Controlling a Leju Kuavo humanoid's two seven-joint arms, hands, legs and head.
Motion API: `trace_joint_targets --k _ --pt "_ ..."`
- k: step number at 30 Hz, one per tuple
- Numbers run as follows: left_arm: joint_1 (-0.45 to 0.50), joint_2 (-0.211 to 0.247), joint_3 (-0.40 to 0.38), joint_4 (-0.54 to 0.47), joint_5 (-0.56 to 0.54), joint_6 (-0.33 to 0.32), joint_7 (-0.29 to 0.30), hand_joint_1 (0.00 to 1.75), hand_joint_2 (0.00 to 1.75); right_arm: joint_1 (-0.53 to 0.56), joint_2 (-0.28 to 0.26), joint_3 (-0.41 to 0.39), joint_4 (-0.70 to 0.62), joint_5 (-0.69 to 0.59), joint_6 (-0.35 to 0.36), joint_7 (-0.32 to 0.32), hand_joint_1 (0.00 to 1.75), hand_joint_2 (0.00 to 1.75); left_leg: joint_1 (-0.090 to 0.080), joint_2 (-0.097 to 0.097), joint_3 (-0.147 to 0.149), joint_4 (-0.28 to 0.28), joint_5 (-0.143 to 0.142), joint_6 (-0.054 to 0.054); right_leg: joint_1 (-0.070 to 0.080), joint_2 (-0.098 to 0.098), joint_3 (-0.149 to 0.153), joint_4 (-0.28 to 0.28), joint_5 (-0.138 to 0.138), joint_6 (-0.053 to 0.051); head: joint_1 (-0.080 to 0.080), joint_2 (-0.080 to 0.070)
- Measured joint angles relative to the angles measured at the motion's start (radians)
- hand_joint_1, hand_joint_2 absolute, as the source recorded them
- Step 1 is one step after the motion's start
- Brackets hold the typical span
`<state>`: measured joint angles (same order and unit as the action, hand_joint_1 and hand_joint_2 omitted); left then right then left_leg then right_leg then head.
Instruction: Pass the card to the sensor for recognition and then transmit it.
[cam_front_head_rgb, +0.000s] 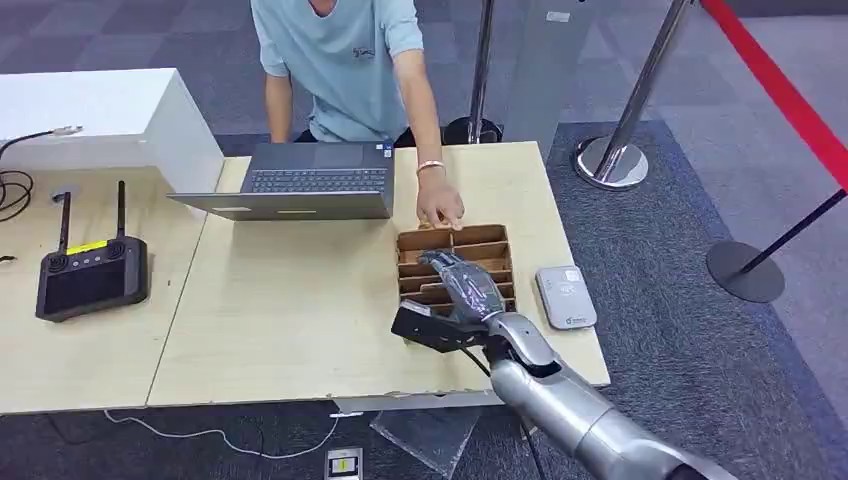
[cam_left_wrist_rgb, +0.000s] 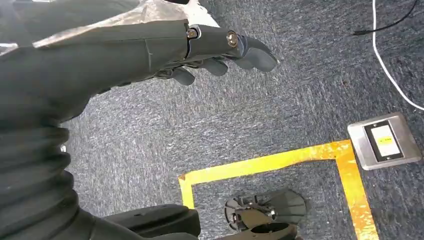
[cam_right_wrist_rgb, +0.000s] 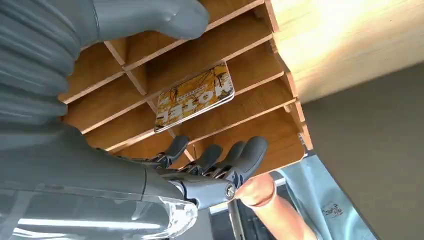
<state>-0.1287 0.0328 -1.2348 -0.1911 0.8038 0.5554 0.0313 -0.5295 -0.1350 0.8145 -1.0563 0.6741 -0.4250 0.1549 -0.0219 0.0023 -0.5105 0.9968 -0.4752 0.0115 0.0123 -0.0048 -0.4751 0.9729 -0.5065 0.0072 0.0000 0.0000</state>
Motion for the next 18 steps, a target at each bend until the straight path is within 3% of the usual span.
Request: trace_joint_targets --k 2,3,5,6,7,12,18 --pt "0.000 0.000 0.000 0.000 0.000 0.000 0.000 0.00 1.75 0.000 0.000 0.000 0.000 0.000 0.000 0.000 0.54 1.75 0.000 0.000 0.000 0.000 0.000 0.000 0.000 0.000 0.000 0.000 0.000 0.000 0.000 0.000" --pt "0.000 0.000 0.000 0.000 0.000 0.000 0.000 0.00 1.75 0.000 0.000 0.000 0.000 0.000 0.000 0.000 0.68 1.75 0.000 0.000 0.000 0.000 0.000 0.000 0.000 0.000 0.000 0.000 0.000 0.000 0.000 0.000" --pt "0.000 0.000 0.000 0.000 0.002 0.000 0.000 0.00 1.75 -0.001 0.000 0.000 0.001 0.000 -0.001 0.000 0.72 1.75 0.000 0.000 0.000 0.000 0.000 0.000 0.000 0.000 0.000 0.000 0.000 0.000 0.000 0.000" --pt "0.000 0.000 0.000 0.000 0.003 0.000 0.000 0.00 1.75 -0.001 0.000 0.000 0.001 0.000 -0.001 0.000 1.15 1.75 0.000 0.000 0.000 0.000 0.000 0.000 0.000 0.000 0.000 0.000 0.000 0.000 0.000 0.000" --pt "0.000 0.000 0.000 0.000 0.003 0.000 0.000 0.00 1.75 -0.001 0.000 0.000 0.001 0.000 -0.002 0.000 1.34 1.75 0.000 0.000 0.000 0.000 0.000 0.000 0.000 0.000 0.000 0.000 0.000 0.000 0.000 0.000" --pt "0.000 0.000 0.000 0.000 0.006 0.000 0.000 0.00 1.75 -0.010 0.000 0.000 0.002 0.000 -0.002 0.000 1.50 1.75 0.000 0.000 0.000 0.000 0.000 0.000 0.000 0.000 0.000 0.000 0.000 0.000 0.000 0.000" --pt "0.000 -0.002 0.000 0.000 0.008 0.000 0.000 0.00 1.75 -0.014 -0.002 -0.002 0.005 0.000 0.001 0.006 1.48 1.75 0.000 0.000 0.000 0.000 0.000 0.000 0.000 0.000 0.000 0.000 0.000 0.000 0.000 0.000"
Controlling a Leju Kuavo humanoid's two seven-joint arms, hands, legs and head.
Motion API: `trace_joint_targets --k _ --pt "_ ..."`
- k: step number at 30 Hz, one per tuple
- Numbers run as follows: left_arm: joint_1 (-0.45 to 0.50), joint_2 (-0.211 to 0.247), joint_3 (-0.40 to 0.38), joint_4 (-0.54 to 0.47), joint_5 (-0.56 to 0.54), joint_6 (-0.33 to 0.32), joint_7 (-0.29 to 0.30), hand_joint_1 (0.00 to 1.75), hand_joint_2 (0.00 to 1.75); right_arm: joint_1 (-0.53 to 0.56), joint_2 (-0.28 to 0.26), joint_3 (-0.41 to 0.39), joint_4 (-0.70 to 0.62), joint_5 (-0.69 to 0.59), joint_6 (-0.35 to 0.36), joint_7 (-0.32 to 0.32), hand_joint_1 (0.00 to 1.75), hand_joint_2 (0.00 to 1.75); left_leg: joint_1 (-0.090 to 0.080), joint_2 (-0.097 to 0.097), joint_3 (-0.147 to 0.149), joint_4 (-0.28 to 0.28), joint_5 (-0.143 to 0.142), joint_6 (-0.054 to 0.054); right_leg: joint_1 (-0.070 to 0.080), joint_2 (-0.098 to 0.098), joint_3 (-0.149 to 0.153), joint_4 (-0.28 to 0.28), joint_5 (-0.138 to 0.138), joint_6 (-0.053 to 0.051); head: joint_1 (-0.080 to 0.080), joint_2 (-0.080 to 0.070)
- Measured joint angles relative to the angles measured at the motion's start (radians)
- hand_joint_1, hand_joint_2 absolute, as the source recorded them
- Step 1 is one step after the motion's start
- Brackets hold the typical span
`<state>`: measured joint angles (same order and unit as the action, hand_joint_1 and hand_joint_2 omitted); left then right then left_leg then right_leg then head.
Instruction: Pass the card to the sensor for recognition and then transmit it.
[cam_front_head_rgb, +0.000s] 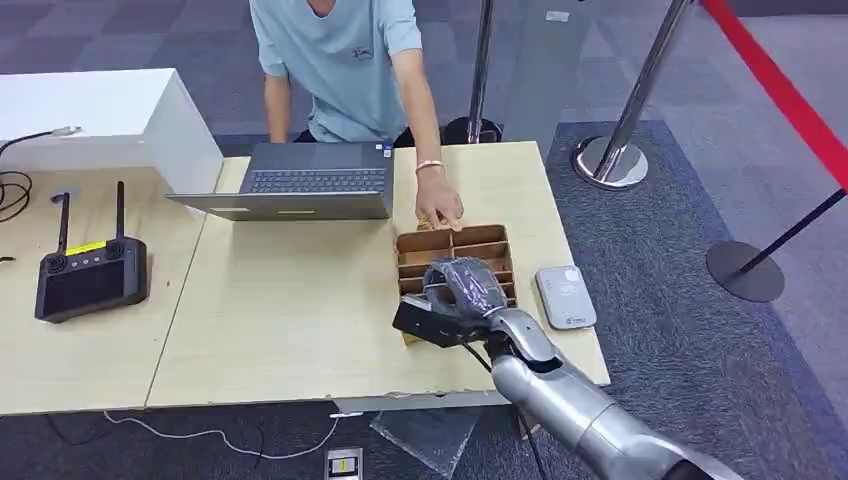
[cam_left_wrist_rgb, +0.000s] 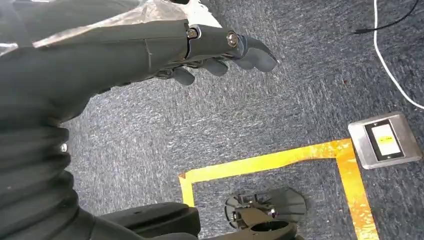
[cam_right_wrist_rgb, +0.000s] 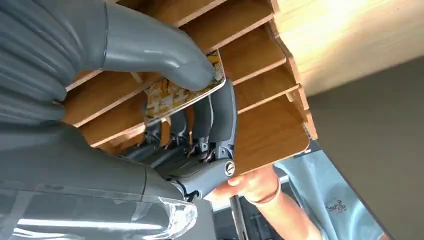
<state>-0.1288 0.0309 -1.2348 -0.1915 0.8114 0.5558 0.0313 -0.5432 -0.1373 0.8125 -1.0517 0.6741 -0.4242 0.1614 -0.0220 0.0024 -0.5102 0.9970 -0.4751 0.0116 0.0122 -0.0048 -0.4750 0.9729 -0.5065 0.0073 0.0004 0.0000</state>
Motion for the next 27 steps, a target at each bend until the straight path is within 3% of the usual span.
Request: trace_joint_targets --k 9,11,15,27 --pt "0.000 -0.003 0.000 0.000 0.001 0.000 0.000 0.00 1.75 -0.002 -0.002 -0.005 0.005 -0.003 -0.012 -0.008 1.54 1.75 0.000 0.000 0.000 0.000 0.000 0.000 0.000 0.000 0.000 0.000 0.000 0.000 0.000 0.000" --pt "0.000 -0.003 0.000 0.000 0.001 0.000 0.000 0.00 1.75 -0.002 -0.001 -0.005 0.008 -0.005 -0.019 -0.012 1.75 1.75 0.000 0.000 0.000 0.000 0.000 0.000 0.000 0.000 0.000 0.000 0.000 0.000 0.000 0.000" --pt "0.000 -0.004 0.000 0.000 0.001 0.000 -0.002 0.00 1.75 -0.007 -0.002 -0.008 0.009 -0.010 -0.028 -0.008 1.75 1.75 0.000 0.000 0.000 0.000 0.000 0.000 0.000 0.000 0.000 0.000 0.000 0.000 0.000 0.000" --pt "0.000 -0.003 -0.001 0.000 0.003 -0.002 -0.011 0.00 1.75 -0.040 -0.007 -0.023 -0.171 0.108 0.024 0.182 1.75 1.75 0.000 0.000 0.000 0.000 0.000 0.000 0.000 0.000 0.000 0.000 0.000 0.000 0.000 0.000"
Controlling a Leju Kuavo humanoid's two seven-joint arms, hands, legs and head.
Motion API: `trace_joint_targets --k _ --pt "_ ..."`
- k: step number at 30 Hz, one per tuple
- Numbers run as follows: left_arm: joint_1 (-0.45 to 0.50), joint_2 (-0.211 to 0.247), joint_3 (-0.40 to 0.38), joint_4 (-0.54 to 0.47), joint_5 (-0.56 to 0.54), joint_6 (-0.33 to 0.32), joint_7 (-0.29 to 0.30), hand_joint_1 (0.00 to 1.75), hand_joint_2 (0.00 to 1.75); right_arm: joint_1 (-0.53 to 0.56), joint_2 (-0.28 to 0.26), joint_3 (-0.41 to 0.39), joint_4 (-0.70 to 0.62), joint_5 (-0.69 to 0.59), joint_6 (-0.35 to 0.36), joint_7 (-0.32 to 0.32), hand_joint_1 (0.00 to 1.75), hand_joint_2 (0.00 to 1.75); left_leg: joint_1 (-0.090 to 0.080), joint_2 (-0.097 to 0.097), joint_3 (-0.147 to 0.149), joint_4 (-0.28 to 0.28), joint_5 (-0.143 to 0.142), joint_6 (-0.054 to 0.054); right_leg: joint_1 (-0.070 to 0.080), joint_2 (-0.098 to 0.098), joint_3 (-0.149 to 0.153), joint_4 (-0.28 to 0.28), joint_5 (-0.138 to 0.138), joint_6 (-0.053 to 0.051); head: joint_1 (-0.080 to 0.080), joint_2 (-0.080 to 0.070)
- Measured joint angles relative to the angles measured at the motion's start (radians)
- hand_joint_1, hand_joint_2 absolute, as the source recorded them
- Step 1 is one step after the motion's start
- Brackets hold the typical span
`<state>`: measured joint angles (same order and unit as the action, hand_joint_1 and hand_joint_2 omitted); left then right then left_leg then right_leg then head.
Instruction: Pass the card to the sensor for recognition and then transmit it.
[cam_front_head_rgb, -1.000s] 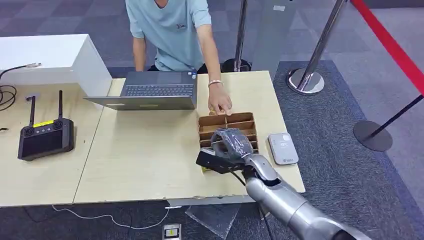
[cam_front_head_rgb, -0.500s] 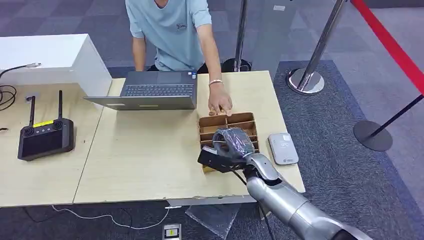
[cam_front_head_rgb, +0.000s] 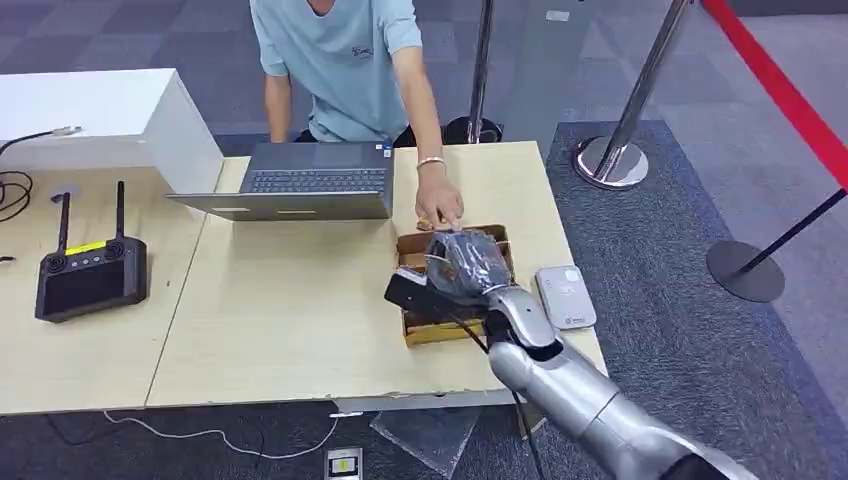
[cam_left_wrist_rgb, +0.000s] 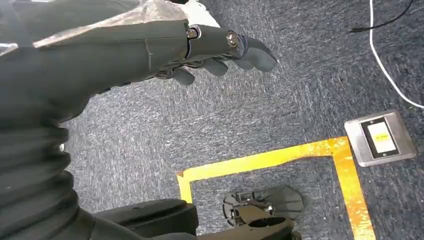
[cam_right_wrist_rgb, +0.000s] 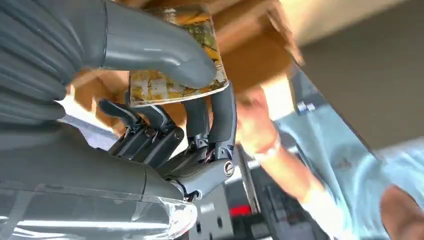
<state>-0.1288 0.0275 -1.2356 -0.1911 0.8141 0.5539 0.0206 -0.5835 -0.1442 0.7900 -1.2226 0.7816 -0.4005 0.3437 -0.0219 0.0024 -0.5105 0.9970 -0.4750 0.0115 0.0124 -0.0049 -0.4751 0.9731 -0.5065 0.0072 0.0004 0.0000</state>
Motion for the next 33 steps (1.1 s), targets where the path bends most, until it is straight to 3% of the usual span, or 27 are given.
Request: trace_joint_targets --k 11,18,33 --pt "-0.010 0.001 -0.006 0.000 -0.005 -0.006 0.009 0.00 1.75 -0.135 0.041 0.000 -0.026 0.016 -0.004 -0.048 1.75 1.75 0.000 0.000 0.000 0.000 0.000 0.000 0.000 0.000 0.000 0.001 0.000 0.000 0.000 0.000" --pt "-0.022 0.001 -0.008 0.000 -0.017 -0.011 0.014 0.00 1.75 -0.239 0.045 0.005 0.015 -0.006 0.082 -0.103 1.75 1.75 0.000 0.000 0.000 0.000 0.000 0.000 0.000 0.000 0.000 0.001 0.000 0.000 0.000 0.000" --pt "-0.043 0.001 -0.035 0.000 -0.036 -0.031 0.029 0.00 1.75 -0.391 0.080 0.031 0.243 -0.058 0.100 -0.164 1.75 1.75 0.000 -0.001 0.000 0.000 0.000 0.000 0.000 0.000 0.000 0.001 0.000 0.000 0.000 0.000"
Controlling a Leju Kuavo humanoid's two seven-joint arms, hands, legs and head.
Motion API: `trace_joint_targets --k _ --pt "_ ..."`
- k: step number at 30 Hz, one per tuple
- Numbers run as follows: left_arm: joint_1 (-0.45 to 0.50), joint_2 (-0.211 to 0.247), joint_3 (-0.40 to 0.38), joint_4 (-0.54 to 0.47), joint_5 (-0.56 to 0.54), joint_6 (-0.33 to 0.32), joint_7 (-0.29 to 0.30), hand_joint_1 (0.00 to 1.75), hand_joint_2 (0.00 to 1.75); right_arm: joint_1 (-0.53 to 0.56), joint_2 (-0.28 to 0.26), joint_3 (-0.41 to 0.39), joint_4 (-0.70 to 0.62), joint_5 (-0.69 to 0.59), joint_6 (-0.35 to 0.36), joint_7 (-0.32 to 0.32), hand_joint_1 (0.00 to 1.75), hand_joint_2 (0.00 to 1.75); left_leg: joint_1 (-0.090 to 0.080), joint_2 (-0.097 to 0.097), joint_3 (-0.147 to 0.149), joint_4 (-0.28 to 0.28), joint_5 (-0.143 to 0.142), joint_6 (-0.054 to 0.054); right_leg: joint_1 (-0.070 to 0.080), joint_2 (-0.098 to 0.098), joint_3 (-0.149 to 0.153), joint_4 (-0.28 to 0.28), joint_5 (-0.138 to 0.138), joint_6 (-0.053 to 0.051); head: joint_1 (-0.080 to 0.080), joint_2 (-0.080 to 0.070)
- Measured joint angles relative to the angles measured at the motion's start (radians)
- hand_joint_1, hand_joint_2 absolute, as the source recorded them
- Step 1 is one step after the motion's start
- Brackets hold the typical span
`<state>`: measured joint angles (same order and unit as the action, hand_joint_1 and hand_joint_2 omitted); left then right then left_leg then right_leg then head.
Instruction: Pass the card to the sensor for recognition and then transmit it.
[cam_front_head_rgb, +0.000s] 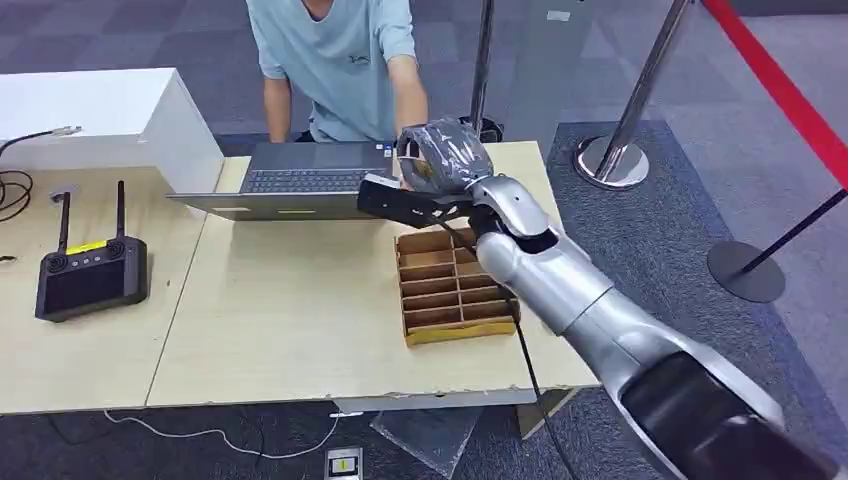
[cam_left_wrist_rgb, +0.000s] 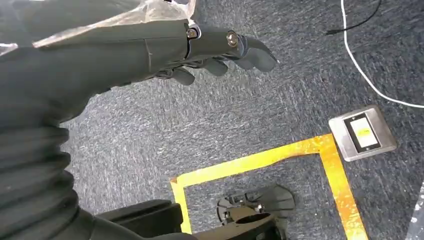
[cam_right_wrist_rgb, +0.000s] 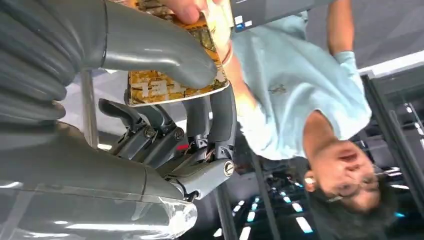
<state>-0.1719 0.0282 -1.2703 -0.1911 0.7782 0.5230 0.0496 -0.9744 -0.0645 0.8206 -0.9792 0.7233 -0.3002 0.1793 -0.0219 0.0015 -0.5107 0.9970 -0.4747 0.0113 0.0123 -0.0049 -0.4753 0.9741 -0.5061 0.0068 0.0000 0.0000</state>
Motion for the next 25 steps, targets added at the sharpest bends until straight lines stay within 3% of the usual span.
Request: trace_joint_targets --k 5,6,7,8,25 --pt "-0.005 -0.001 -0.013 0.000 -0.002 -0.003 0.004 0.00 1.75 -0.037 0.014 0.005 0.101 -0.015 -0.006 -0.015 1.75 1.75 0.000 0.000 0.000 0.000 0.000 0.000 0.000 0.000 0.000 0.000 0.000 0.000 0.000 0.000" --pt "-0.005 -0.001 -0.014 0.000 -0.001 -0.003 0.005 0.00 1.75 -0.042 0.016 0.006 0.117 -0.015 -0.006 -0.016 1.05 1.75 0.000 0.000 0.000 0.000 0.000 0.000 0.000 0.000 0.000 0.000 0.000 0.000 0.000 0.000" --pt "-0.006 -0.001 -0.015 0.000 0.000 -0.002 0.005 0.00 1.75 -0.049 0.018 0.007 0.136 -0.015 -0.007 -0.017 0.24 1.75 0.000 0.000 0.000 0.000 0.000 0.000 0.000 0.000 0.000 0.000 0.000 0.000 0.000 0.000" --pt "-0.006 -0.001 -0.016 0.000 0.001 -0.002 0.005 0.00 1.75 -0.053 0.019 0.009 0.153 -0.015 -0.010 -0.018 0.00 1.75 0.000 0.000 0.000 0.000 0.000 0.000 0.000 0.000 0.000 0.000 0.000 0.000 0.000 0.000" --pt "-0.003 -0.001 -0.020 0.000 0.014 -0.002 0.003 0.00 1.75 -0.056 0.023 0.014 0.254 0.002 -0.100 -0.019 0.00 1.75 0.000 0.000 0.000 0.000 0.000 0.000 0.000 0.000 0.000 0.000 0.000 0.000 0.000 0.000"
